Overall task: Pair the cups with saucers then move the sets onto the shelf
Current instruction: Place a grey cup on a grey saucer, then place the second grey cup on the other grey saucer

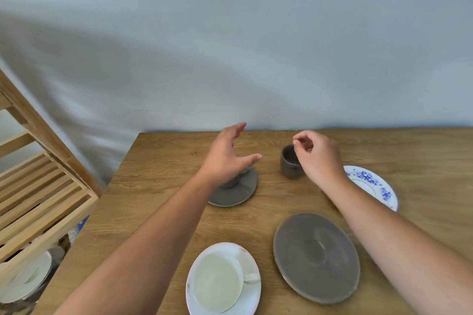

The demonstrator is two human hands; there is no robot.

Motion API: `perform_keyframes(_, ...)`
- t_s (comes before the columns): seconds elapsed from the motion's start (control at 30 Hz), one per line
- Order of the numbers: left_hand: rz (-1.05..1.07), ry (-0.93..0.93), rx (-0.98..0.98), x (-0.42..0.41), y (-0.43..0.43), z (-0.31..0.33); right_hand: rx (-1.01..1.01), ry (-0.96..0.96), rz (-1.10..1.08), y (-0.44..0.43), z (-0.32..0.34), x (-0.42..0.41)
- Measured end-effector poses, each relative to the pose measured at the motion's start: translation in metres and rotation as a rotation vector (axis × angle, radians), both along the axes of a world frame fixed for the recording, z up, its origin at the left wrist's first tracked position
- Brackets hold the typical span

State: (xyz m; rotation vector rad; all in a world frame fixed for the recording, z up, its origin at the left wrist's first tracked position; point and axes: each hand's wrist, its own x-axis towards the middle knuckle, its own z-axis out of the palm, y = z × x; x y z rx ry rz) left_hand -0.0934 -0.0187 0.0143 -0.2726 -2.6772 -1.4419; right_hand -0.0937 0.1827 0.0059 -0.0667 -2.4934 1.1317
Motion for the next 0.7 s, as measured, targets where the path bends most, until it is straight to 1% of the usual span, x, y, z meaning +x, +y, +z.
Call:
perform_keyframes(0.1,-0.101,-0.039,-0.109,-0.012,0.040,-0.003,0.036,-0.167,-0.015,0.036,-0.004,-0.011)
perform_keyframes(0.2,-0.167,-0.156,-0.270,-0.027,0.073,-0.017,0.109,-0.355,0.037,0.060,-0.016,-0.016)
perform_keyframes(0.27,-0.175,-0.233,-0.308,-0.036,0.088,-0.025,0.128,-0.428,0.077,0.066,-0.024,-0.018)
perform_keyframes(0.4,-0.134,-0.331,-0.288,-0.051,0.103,-0.038,0.119,-0.466,0.107,0.071,-0.038,-0.022)
perform_keyframes(0.47,-0.126,-0.345,-0.285,-0.055,0.105,-0.045,0.114,-0.444,0.107,0.070,-0.042,-0.023)
perform_keyframes(0.6,-0.105,-0.313,-0.230,-0.054,0.105,-0.051,0.127,-0.382,0.096,0.065,-0.042,-0.020)
perform_keyframes(0.7,-0.100,-0.265,-0.197,-0.045,0.103,-0.045,0.096,-0.351,0.106,0.066,-0.034,-0.010)
